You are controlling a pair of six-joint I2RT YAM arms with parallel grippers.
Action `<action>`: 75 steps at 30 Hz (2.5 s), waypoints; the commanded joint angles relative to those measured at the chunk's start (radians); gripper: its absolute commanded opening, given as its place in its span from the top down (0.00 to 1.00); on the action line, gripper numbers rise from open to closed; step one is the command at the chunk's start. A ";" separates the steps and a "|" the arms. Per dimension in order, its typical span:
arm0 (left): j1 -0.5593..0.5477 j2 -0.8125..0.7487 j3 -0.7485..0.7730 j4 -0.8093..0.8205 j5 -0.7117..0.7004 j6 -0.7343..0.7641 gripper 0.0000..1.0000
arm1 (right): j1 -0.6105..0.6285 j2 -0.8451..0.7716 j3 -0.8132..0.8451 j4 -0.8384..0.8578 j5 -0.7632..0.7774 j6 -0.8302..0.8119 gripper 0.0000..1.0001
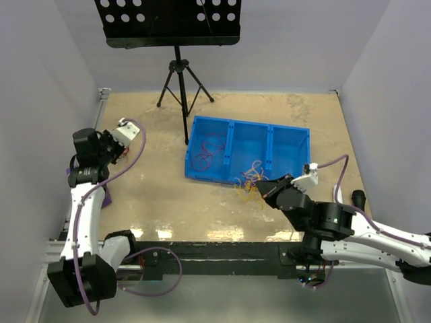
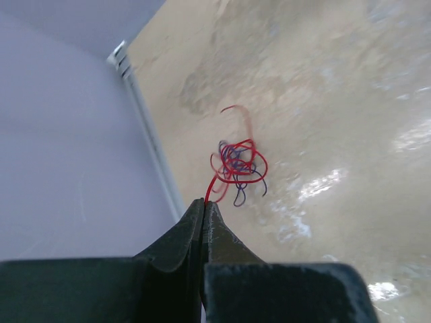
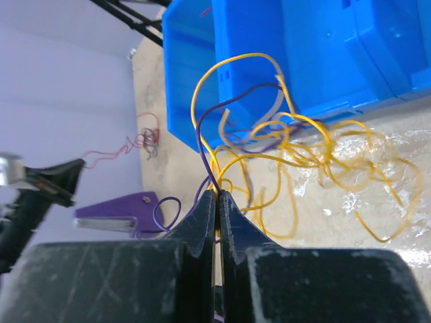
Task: Untangle the cables
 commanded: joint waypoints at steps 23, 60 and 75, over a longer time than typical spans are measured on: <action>0.000 -0.193 0.362 -0.640 0.900 0.421 1.00 | 0.043 0.522 0.019 0.556 -0.311 -0.529 0.47; -0.012 -0.282 0.406 -0.991 1.135 0.872 1.00 | 0.090 0.918 0.208 0.959 -0.383 -0.786 0.48; -0.017 -0.277 0.423 -0.989 1.145 0.876 1.00 | 0.090 0.961 0.153 1.117 -0.536 -0.794 0.62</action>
